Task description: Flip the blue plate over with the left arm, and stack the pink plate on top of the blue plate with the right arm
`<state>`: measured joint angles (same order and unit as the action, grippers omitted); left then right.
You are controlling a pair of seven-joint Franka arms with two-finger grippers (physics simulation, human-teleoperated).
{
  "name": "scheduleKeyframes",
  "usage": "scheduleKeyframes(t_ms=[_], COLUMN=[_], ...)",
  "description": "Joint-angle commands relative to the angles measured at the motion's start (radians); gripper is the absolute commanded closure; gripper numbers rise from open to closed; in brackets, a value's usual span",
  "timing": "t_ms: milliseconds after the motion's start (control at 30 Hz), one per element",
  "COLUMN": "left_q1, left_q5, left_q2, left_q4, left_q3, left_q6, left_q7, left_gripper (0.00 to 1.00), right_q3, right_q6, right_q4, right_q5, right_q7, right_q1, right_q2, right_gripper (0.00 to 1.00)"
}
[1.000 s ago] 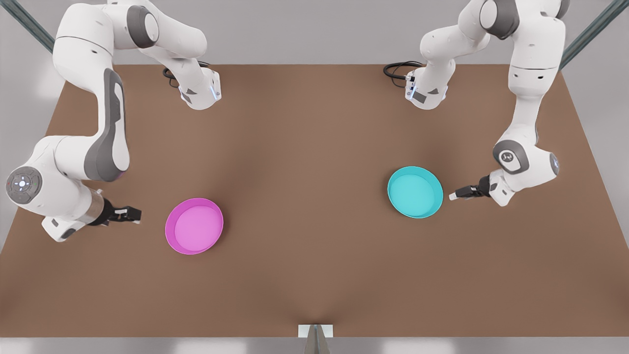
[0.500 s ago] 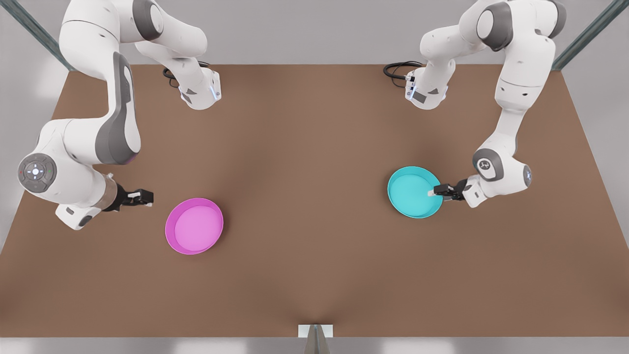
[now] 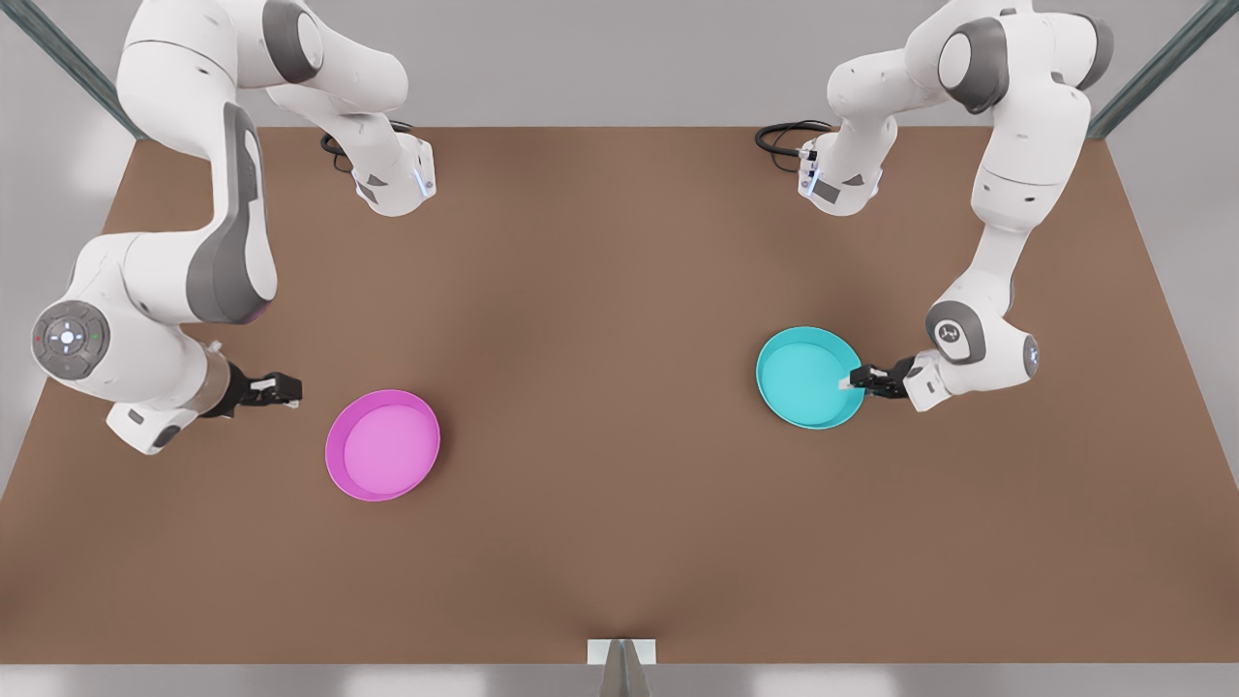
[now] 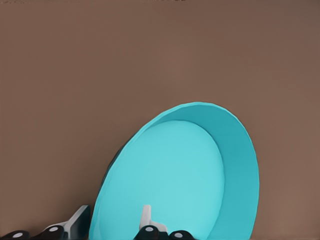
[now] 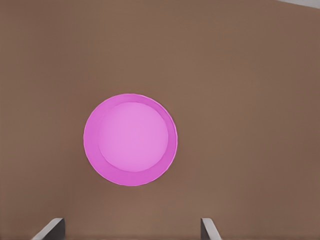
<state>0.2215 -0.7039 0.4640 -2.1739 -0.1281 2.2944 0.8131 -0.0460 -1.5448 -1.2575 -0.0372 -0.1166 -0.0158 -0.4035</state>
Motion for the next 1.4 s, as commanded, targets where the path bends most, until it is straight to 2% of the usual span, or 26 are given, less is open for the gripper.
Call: scheduleKeyframes(t_ms=[0, 67, 433, 567, 800, 867, 1167, 1267, 1367], left_q1=[-0.002, -0.002, -0.042, -0.042, -0.08, -0.08, -0.086, -0.086, -0.085], left_q5=[0.001, 0.003, 0.011, 0.014, 0.026, 0.029, 0.076, 0.198, 0.379], left_q2=[0.001, 0.001, 0.022, 0.034, 0.071, 0.067, 0.036, 0.002, -0.015], left_q4=[0.002, 0.005, 0.031, 0.046, 0.078, 0.085, 0.112, 0.131, 0.241], left_q3=[0.001, 0.001, 0.001, 0.002, 0.019, 0.03, 0.054, 0.054, 0.056], left_q6=[-0.001, -0.001, 0.014, 0.014, 0.028, 0.016, -0.052, -0.055, -0.116], left_q7=[0.052, 0.052, 0.018, 0.02, 0.015, 0.018, -0.017, -0.121, -0.226], left_gripper=[0.45, 0.54, 0.57, 0.67, 0.68, 0.79, 0.79, 0.79, 0.79], right_q3=[0.0, 0.0, 0.008, 0.006, 0.006, 0.005, 0.003, 0.003, 0.003], right_q6=[-0.003, -0.001, -0.146, -0.15, -0.173, -0.179, -0.205, -0.213, -0.213], right_q4=[0.0, -0.005, -0.04, -0.046, -0.046, -0.046, -0.048, -0.048, -0.046], right_q5=[0.002, 0.013, 0.0, 0.023, 0.025, 0.026, 0.068, 0.069, 0.069], right_q7=[0.0, 0.002, 0.009, 0.008, 0.003, 0.005, -0.043, -0.043, -0.045], right_q1=[-0.001, 0.005, 0.045, 0.08, 0.079, 0.079, 0.088, 0.086, 0.086], right_q2=[-0.001, -0.04, -0.155, -0.164, -0.213, -0.219, -0.236, -0.247, -0.245], right_gripper=[0.0, 0.0, 0.0, 0.0, 0.0, 0.0, 0.0, 0.0, 0.0])
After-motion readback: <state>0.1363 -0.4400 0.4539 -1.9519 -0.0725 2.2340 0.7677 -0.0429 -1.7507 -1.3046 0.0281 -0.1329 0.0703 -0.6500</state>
